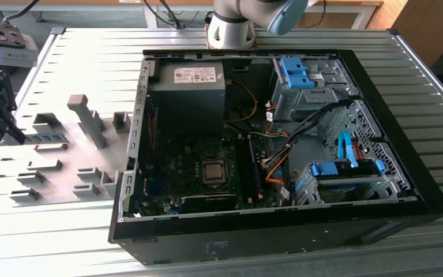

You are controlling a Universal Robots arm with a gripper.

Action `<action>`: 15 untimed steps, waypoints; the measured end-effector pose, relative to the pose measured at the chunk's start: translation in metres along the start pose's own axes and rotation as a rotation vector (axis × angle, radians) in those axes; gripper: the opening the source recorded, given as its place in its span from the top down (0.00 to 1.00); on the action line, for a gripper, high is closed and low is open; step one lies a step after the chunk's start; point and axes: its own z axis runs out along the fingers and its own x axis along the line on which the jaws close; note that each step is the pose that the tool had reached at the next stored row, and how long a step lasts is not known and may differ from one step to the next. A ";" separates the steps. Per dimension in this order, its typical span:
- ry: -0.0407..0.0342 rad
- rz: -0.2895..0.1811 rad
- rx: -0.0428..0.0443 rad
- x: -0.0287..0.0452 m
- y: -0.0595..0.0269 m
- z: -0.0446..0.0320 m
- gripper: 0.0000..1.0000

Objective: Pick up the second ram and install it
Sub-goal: 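Pick up the second ram and move it above second insertion slot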

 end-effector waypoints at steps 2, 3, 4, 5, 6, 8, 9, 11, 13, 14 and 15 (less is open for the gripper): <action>0.0000 0.000 0.0000 0.0000 0.0000 -0.0008 0.86; 0.0000 0.000 0.0000 -0.0001 0.0000 -0.0012 0.86; 0.0000 0.000 0.0000 0.0000 0.0000 -0.0015 0.86; 0.0000 0.000 0.0000 0.0000 0.0000 -0.0018 0.86; 0.0001 0.000 -0.0001 0.0000 0.0000 -0.0022 0.86; 0.0001 0.000 -0.0001 -0.0001 0.0000 -0.0030 0.86; 0.0001 0.000 -0.0002 -0.0001 0.0000 -0.0036 0.86; 0.0001 0.000 -0.0001 -0.0001 0.0000 -0.0048 0.86; 0.0000 0.000 0.0000 -0.0001 0.0000 -0.0059 0.86; 0.0000 0.000 0.0000 -0.0002 0.0000 -0.0063 0.86; 0.0000 0.000 0.0000 -0.0002 0.0000 -0.0067 0.86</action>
